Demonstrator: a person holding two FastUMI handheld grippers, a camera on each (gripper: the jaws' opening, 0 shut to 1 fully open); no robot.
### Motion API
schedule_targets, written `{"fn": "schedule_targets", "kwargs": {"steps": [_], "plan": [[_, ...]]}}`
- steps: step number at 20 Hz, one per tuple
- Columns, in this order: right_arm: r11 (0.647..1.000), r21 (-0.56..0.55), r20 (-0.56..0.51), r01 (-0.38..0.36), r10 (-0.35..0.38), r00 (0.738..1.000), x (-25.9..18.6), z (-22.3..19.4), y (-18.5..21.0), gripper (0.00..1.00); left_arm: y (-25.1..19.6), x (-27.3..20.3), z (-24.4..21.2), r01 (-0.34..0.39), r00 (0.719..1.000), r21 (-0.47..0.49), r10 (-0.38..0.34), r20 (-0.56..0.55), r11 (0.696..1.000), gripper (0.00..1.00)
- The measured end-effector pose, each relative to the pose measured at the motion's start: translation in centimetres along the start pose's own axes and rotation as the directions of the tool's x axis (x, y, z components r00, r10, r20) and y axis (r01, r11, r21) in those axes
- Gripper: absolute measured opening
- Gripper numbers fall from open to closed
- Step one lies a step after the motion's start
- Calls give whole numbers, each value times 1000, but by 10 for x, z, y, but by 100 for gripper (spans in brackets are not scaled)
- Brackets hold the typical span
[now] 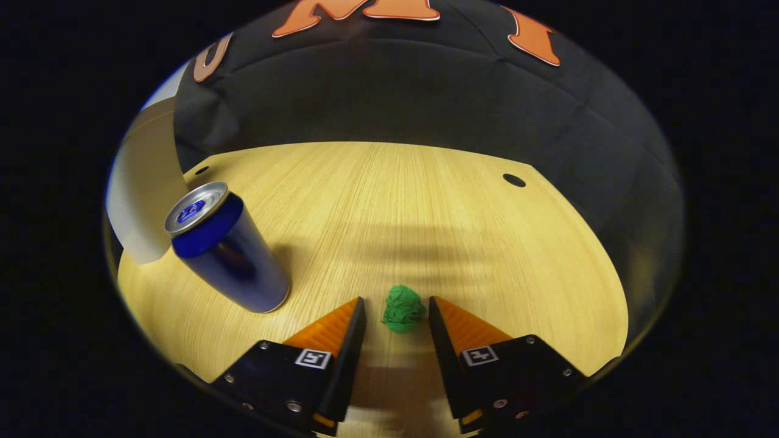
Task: Press the lid of the desktop garbage bin to open it, pick up the crumpled paper on the desktop and throw it into the bin, then pick up the pop can on the desktop and drop it into the bin, and finally close the garbage bin lid.
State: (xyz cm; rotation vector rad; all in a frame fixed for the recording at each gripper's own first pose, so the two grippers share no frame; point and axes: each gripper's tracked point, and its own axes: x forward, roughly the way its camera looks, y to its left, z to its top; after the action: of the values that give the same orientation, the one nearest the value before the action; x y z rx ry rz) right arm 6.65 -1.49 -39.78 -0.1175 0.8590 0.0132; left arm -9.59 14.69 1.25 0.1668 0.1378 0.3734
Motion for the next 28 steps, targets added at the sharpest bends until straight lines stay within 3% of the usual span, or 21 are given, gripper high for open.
{"fn": "schedule_targets", "kwargs": {"steps": [1, 3, 8, 14, 20, 28], "plan": [[1000, -8, -6, -2, 2, 1000, -2, -2, 1, 50, -3, 1, -1, 9, 1000, 0, -9, -3, 1000, 89], [999, -35, -3, 5, -5, 1000, -2, -3, 2, 31, -6, 4, -4, 23, 1000, 4, -23, -9, 1000, 89], [1000, 12, 60, -12, 11, 998, -23, 22, 3, 21, -3, 5, -5, 33, 999, 10, -33, -9, 999, 90], [998, 34, 239, -55, 45, 970, -75, 98, 12, 21, 3, 5, -5, 26, 1000, 13, -26, 4, 1000, 89], [988, -47, 445, -144, 150, 883, -146, 187, 59, 20, 0, 8, -5, 52, 998, 5, -52, 30, 999, 90], [941, -174, 569, -291, 337, 750, -222, 267, 163, 20, 30, 4, 2, 5, 997, -21, -4, 71, 1000, 90]]}}
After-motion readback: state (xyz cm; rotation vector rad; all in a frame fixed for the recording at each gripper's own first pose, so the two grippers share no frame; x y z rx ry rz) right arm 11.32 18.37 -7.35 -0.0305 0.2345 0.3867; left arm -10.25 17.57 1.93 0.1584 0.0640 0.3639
